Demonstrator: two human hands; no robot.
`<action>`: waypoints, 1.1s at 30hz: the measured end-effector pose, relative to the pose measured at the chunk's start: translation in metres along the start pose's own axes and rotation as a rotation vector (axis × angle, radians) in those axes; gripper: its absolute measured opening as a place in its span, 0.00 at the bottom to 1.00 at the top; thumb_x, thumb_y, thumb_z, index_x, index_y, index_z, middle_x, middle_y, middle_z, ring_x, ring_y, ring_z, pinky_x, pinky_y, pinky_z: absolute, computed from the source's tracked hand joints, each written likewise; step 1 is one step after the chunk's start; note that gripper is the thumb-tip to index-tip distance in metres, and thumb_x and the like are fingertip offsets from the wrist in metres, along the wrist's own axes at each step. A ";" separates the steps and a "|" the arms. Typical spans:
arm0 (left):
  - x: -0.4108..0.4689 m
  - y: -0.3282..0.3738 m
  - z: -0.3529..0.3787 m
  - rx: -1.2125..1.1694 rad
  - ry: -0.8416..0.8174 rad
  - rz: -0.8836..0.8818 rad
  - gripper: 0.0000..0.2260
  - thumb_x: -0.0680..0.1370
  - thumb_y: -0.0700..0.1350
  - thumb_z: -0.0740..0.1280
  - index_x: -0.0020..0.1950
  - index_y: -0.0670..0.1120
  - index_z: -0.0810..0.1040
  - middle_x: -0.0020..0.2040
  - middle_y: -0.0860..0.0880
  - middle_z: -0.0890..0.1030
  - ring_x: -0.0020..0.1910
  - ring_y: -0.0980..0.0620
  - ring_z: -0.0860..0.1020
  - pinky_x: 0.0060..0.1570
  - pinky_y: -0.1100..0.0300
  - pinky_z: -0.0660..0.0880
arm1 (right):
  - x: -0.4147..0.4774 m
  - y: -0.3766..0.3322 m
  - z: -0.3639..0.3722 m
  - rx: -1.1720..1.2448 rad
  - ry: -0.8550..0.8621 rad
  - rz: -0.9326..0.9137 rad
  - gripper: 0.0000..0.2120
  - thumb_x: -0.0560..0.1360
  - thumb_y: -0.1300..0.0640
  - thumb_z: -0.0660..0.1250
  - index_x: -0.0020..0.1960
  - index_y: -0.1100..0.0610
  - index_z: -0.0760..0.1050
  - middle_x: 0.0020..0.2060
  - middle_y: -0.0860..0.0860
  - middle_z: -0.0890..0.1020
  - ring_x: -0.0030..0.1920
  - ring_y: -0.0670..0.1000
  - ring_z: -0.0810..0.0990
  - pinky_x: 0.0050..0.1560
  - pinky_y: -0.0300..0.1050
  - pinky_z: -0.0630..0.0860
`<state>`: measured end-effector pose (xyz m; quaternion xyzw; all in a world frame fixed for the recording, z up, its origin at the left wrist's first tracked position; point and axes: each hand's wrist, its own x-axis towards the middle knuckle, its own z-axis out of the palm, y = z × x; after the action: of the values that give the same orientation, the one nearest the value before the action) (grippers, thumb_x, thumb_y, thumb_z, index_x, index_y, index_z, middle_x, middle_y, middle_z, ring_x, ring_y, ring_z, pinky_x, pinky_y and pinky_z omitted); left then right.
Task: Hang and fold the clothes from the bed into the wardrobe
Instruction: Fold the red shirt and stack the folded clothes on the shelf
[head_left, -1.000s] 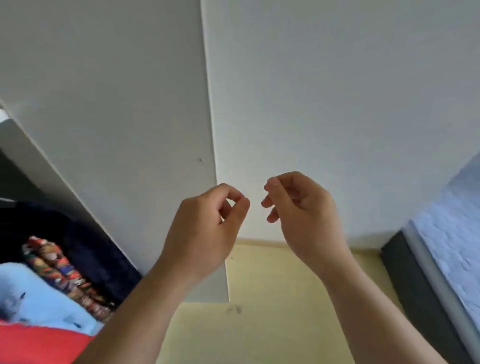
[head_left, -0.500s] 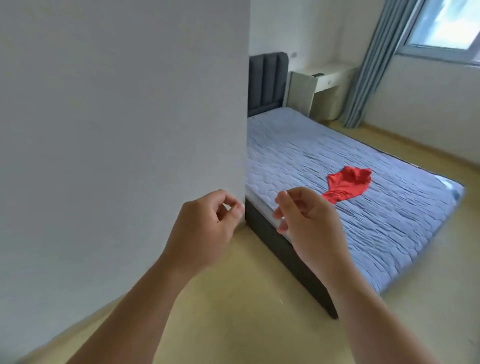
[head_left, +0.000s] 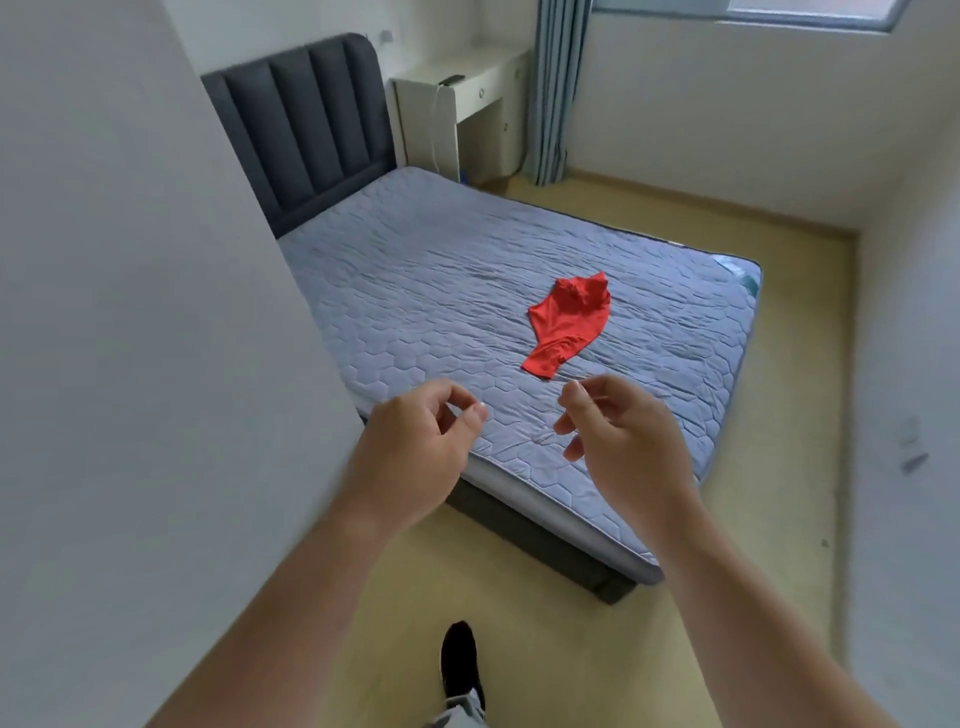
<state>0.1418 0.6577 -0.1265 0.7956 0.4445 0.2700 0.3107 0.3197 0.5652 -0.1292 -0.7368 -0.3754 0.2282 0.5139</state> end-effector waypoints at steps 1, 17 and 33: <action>0.022 -0.007 0.004 -0.001 -0.024 0.010 0.08 0.79 0.55 0.68 0.43 0.54 0.79 0.31 0.54 0.80 0.31 0.55 0.78 0.33 0.58 0.76 | 0.018 0.001 0.005 -0.013 0.019 0.003 0.09 0.81 0.50 0.66 0.43 0.48 0.78 0.34 0.41 0.84 0.28 0.45 0.82 0.35 0.41 0.73; 0.300 -0.108 0.095 0.033 -0.379 -0.103 0.07 0.79 0.54 0.68 0.42 0.56 0.78 0.32 0.54 0.81 0.34 0.57 0.79 0.37 0.57 0.76 | 0.264 0.095 0.082 -0.144 0.073 0.304 0.10 0.80 0.49 0.66 0.42 0.49 0.79 0.37 0.48 0.85 0.37 0.51 0.84 0.43 0.50 0.80; 0.493 -0.283 0.285 0.040 -0.619 -0.551 0.04 0.81 0.51 0.65 0.47 0.56 0.77 0.42 0.57 0.81 0.37 0.61 0.79 0.35 0.68 0.68 | 0.548 0.426 0.225 -0.269 -0.098 0.852 0.13 0.78 0.59 0.61 0.57 0.58 0.82 0.51 0.56 0.85 0.53 0.58 0.81 0.55 0.47 0.77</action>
<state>0.4166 1.1331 -0.4473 0.6963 0.5317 -0.0841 0.4747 0.6295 1.0475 -0.5801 -0.8743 -0.0887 0.4034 0.2551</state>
